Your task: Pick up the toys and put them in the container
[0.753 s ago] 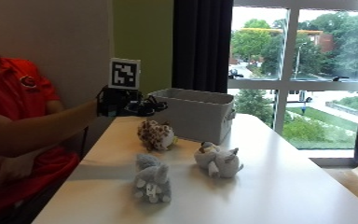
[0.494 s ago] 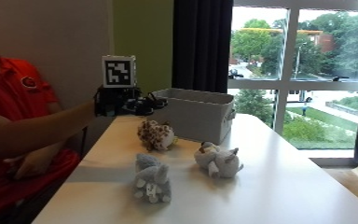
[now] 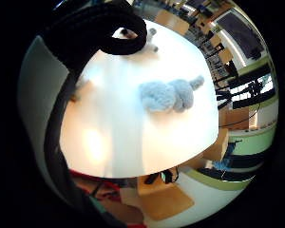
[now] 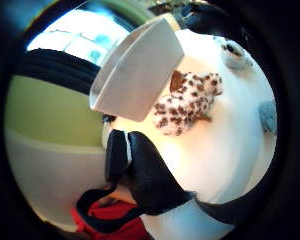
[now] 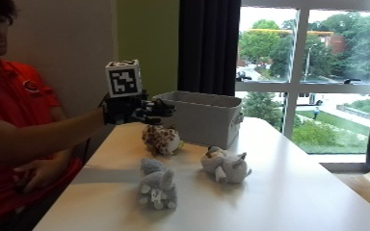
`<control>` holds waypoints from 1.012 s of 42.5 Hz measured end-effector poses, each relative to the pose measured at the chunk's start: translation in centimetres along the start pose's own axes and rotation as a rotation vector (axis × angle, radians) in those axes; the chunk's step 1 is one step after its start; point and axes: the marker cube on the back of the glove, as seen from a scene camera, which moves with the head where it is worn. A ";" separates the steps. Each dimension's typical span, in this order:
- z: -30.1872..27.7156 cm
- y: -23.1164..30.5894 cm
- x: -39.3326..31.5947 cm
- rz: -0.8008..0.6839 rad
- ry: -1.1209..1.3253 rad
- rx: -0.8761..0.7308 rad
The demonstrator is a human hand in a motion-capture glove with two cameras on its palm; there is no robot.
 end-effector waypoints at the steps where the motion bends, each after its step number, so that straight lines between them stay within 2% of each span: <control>1: 0.3 -0.1 -0.1 0.007 0.015 -0.011; 11: 3.1 -1.7 -1.1 -0.003 0.032 -0.065; 23: 6.3 -3.4 -4.0 -0.044 -0.012 -0.043; 43: 9.6 -4.6 -6.0 -0.011 -0.010 -0.138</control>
